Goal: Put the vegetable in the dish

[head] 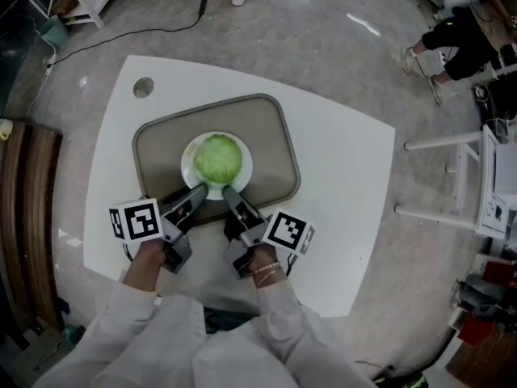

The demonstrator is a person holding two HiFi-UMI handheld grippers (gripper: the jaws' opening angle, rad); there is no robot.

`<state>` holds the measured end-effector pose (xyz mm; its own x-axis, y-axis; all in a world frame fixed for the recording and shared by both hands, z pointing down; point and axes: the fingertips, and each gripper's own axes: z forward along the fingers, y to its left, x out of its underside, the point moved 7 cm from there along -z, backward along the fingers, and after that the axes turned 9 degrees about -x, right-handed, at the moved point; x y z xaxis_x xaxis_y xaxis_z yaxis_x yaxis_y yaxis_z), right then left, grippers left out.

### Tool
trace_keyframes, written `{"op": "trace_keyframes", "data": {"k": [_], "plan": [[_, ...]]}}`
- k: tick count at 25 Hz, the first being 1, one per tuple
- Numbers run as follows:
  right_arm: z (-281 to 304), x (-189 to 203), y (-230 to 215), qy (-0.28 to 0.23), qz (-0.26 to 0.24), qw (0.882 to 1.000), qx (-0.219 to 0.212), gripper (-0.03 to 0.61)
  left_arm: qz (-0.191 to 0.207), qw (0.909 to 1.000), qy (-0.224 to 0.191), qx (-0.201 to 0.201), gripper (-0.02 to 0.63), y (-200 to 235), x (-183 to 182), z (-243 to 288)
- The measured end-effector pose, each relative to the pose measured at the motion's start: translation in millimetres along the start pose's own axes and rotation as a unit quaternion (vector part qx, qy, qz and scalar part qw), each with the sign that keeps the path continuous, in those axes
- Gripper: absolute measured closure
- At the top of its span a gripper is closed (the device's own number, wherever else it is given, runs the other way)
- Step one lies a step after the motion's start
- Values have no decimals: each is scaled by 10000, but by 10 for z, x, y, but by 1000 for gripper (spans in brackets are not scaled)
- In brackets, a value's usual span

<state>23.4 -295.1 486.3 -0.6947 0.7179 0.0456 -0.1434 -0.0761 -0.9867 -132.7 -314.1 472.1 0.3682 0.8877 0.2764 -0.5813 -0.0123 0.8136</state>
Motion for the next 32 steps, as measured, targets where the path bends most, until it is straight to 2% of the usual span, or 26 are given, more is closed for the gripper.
{"op": "trace_keyframes", "data": {"k": [3, 10, 16, 19, 27, 31, 32], "plan": [[-7, -3, -9, -8, -27, 10000, 32, 534, 79, 9998, 69, -156, 545, 27, -7, -24], [-2, -10, -18, -39, 58, 10000, -36, 535, 124, 9996, 249, 8, 535, 3, 23, -22], [14, 7, -30, -22, 127, 9999, -81, 537, 82, 9991, 395, -134, 531, 24, 68, -80], [15, 11, -33, -9, 173, 9998, -80, 538, -18, 9988, 490, -71, 528, 29, 92, -86], [12, 6, -46, -30, 244, 9997, -92, 543, 47, 9969, 750, -228, 523, 95, 113, -106], [12, 3, -45, 2, 154, 9999, -43, 546, -223, 9962, 841, -1, 523, 86, 161, -82], [10, 10, -39, 18, 165, 9999, 3, 546, -204, 9962, 846, -47, 523, 98, 154, -90]]}}
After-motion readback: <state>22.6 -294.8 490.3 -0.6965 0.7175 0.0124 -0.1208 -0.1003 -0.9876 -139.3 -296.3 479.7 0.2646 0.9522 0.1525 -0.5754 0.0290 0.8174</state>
